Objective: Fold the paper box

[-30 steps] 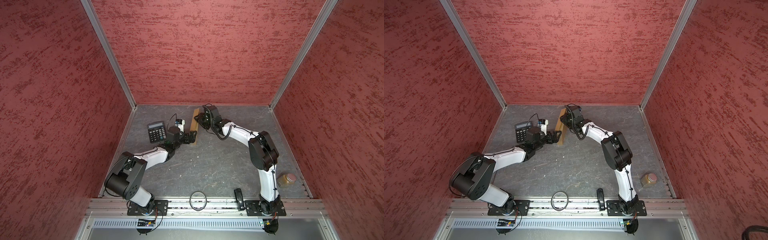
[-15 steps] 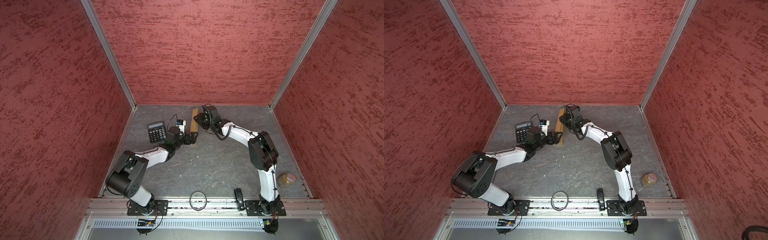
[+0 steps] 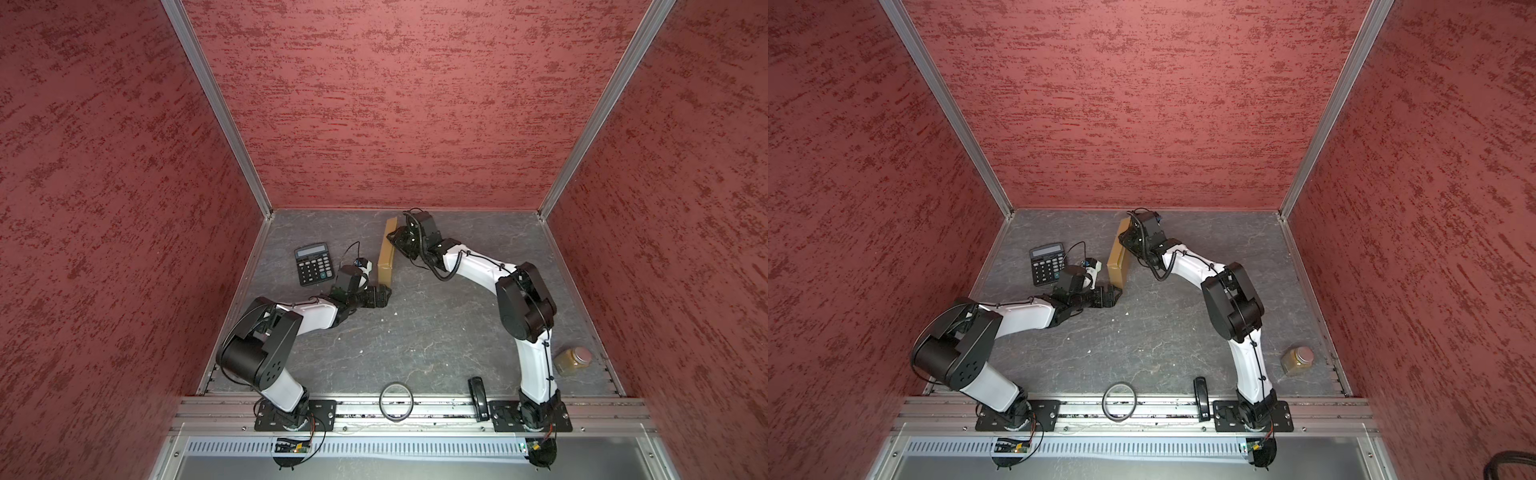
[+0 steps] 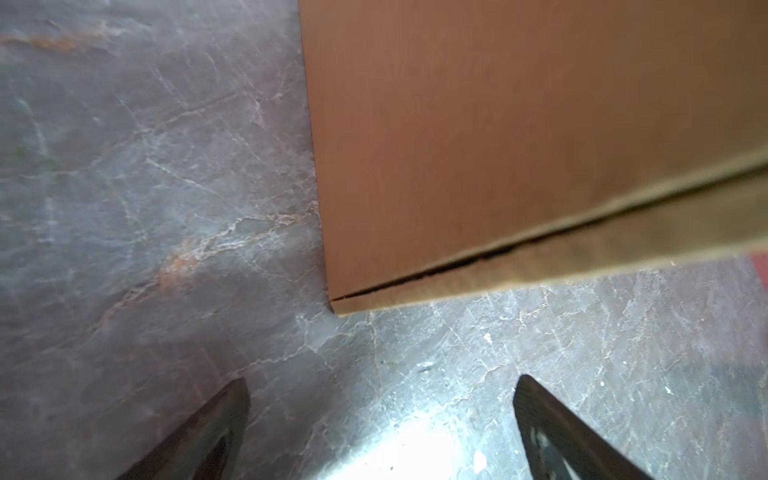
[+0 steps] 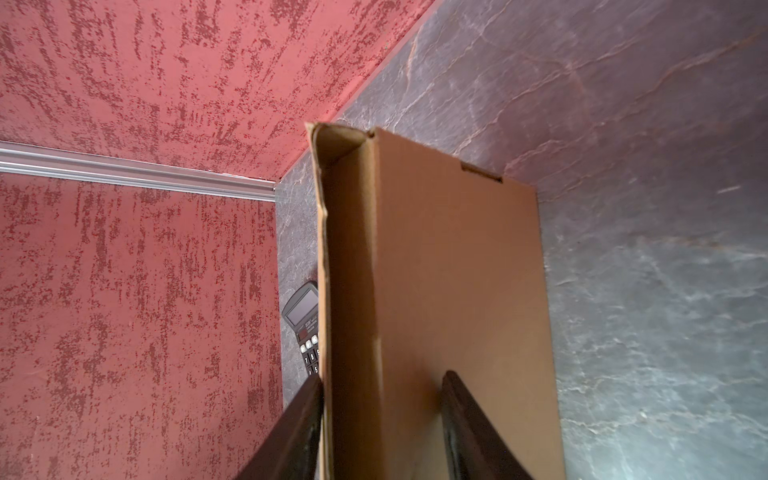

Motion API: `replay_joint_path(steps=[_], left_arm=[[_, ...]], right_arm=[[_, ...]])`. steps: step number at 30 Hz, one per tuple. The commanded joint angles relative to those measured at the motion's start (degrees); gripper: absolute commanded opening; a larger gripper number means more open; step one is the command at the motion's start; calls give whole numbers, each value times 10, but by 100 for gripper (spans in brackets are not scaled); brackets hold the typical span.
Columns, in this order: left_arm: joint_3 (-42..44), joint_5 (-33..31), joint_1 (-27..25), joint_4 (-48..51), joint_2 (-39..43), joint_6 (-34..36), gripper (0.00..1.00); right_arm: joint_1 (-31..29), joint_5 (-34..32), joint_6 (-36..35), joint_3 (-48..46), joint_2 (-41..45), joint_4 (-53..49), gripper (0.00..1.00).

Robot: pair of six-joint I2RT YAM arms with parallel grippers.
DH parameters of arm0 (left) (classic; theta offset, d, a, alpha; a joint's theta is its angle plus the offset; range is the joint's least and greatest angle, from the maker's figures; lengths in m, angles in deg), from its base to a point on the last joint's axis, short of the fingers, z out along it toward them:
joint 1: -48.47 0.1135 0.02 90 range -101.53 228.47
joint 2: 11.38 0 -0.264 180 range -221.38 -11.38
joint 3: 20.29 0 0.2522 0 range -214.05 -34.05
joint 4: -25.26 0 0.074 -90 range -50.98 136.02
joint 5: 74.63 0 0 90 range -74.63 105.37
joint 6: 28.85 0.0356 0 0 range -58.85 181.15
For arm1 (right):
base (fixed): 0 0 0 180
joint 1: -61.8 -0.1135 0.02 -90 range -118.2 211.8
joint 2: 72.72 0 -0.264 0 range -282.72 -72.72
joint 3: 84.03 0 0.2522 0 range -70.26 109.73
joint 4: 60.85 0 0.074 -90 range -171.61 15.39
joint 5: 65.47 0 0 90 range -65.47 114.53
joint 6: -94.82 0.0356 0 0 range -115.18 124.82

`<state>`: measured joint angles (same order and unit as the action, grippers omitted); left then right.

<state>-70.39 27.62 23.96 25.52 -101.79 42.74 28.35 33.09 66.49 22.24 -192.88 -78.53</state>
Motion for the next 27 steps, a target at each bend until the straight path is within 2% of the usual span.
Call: replay_joint_path(steps=[1, 11, 27], left_arm=[[9, 9, 9, 19, 38, -2, 100], [13, 18, 61, 87, 143, -3, 98], [-8, 58, 72, 23, 64, -14, 97]], right_arm=[[-6, -13, 15, 7, -19, -19, 46], [-7, -9, 19, -19, -10, 11, 46], [-7, -12, 26, -45, -2, 30, 44]])
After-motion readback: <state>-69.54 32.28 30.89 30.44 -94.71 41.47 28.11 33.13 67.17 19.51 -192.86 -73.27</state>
